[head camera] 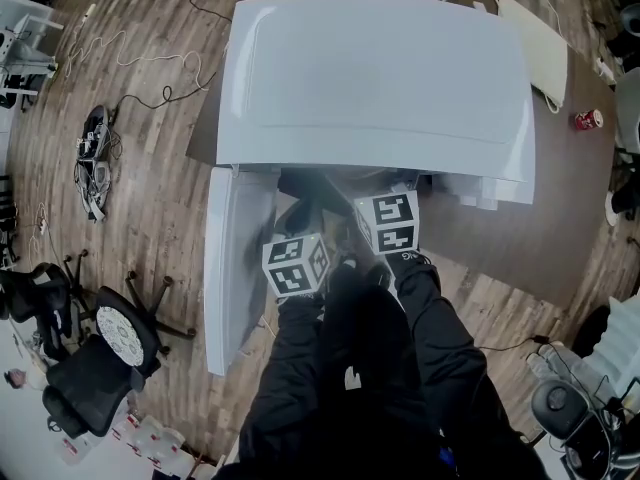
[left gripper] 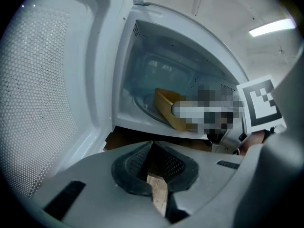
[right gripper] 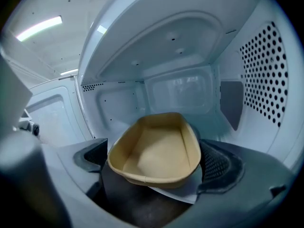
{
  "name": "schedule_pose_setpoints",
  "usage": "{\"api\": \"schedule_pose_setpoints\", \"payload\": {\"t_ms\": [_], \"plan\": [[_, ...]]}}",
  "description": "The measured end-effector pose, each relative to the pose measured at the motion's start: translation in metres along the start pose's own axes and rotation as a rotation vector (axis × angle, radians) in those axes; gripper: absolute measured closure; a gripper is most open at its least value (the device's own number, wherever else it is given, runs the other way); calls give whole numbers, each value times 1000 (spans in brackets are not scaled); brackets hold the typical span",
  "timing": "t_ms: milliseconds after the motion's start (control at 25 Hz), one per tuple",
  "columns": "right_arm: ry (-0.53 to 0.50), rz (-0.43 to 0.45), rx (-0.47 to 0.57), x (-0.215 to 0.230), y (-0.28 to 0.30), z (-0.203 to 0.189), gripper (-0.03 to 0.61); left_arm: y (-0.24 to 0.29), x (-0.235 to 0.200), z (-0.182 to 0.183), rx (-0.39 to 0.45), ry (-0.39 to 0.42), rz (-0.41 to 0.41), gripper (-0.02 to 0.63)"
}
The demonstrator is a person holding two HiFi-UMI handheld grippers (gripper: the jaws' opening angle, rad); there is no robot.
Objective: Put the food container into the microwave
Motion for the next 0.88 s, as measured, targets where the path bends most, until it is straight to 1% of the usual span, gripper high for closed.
{"api": "schedule_pose_setpoints", "payload": {"t_ms": [120,360,560,880], "plan": [[1,-10,25,1,-3,4,9,-1,-1,-1,-1,1,3,578],[-35,-11,55,-4,-20,11,11,-7,5,1,11,4,4,578],[-72,-26,97,-6,-47,21,12,-17,19,6,35,3,-6,579],[-83,-20,113,-21,-106,36,17,-57,50,14,98,6,-41,579]]}}
Point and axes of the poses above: the fingertips, and each gripper's own axes: y forward along the fingers, x to its right, z out of its top, the point moved 9 cm from there along -y, backward along the fingers, and after that the axes turned 10 degrees about -z, right-handed, at the moved point
